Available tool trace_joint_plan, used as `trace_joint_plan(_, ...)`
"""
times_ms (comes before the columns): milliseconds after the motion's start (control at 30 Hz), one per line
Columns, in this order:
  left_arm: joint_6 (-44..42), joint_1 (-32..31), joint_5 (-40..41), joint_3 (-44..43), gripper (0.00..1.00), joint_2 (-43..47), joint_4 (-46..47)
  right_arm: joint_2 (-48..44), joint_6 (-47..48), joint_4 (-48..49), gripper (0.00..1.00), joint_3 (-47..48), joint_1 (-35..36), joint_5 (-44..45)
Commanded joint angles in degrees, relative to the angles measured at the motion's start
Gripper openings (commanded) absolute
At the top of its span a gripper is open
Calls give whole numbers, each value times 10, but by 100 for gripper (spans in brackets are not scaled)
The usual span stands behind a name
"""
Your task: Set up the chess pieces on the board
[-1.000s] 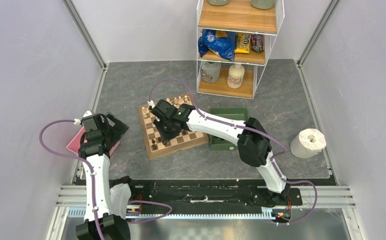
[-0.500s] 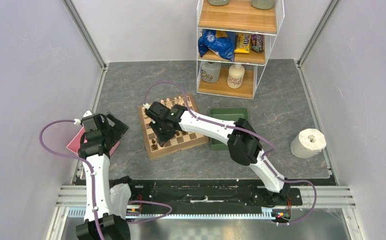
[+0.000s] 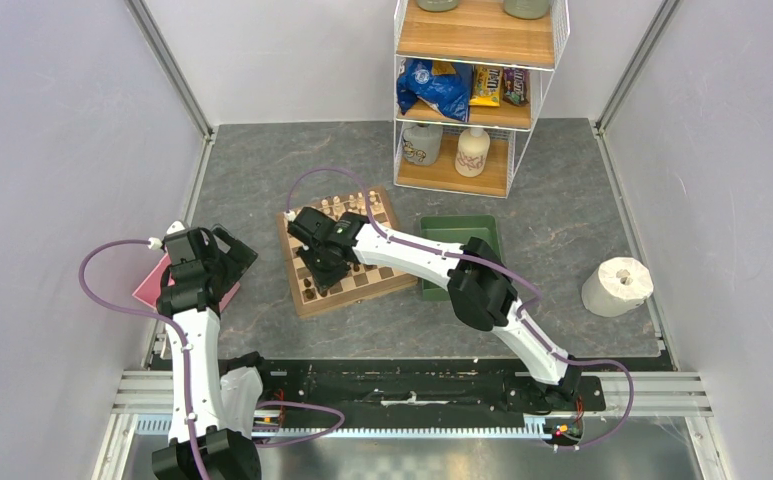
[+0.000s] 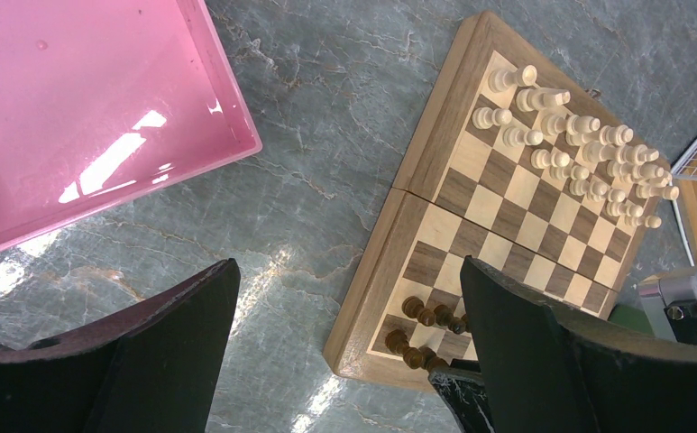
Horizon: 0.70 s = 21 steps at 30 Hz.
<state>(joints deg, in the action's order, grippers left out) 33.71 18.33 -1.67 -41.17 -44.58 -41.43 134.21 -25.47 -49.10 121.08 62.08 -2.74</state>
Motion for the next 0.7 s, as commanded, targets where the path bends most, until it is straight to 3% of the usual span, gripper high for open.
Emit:
trace_joint_plan(0, 0, 6, -8, -8, 100, 5, 18, 6, 6, -5, 25, 32, 3, 7)
trace_joint_plan(667, 1, 5, -8, -8, 100, 5, 18, 18, 12, -7, 27, 45, 3, 22)
